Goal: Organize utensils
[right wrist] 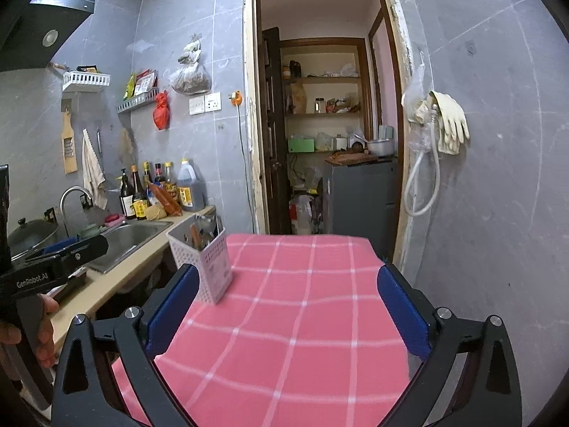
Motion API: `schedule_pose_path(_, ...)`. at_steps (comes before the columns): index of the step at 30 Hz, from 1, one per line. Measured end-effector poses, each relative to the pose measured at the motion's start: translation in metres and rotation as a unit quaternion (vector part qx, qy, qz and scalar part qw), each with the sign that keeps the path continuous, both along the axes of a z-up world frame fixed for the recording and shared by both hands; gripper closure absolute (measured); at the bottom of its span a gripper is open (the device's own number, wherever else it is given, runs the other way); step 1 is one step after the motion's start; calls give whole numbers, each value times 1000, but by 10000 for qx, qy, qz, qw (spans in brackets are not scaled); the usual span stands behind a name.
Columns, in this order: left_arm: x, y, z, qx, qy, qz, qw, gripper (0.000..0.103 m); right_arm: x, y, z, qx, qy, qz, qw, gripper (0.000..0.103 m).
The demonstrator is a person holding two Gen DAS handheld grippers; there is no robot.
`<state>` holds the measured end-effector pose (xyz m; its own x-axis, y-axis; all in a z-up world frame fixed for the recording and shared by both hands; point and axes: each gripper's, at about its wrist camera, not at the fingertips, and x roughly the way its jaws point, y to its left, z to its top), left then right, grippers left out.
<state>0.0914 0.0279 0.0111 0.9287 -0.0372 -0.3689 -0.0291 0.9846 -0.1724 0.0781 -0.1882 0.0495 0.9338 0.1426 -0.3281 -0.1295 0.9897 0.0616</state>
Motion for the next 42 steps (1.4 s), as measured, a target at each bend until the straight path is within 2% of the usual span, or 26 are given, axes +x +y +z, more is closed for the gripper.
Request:
schedule_pose_path(7, -35, -5, -11, 10, 41, 6, 10000, 1, -32, -6, -11, 116, -11, -55, 9999, 1)
schedule_pose_path(13, -54, -11, -18, 29, 11, 13, 10000, 1, -41, -8, -13, 133, -23, -56, 9999, 1)
schedule_pose_path(42, -64, -8, -23, 36, 41, 86, 9999, 1, -50, -13, -13, 83, -28, -25, 10000, 1)
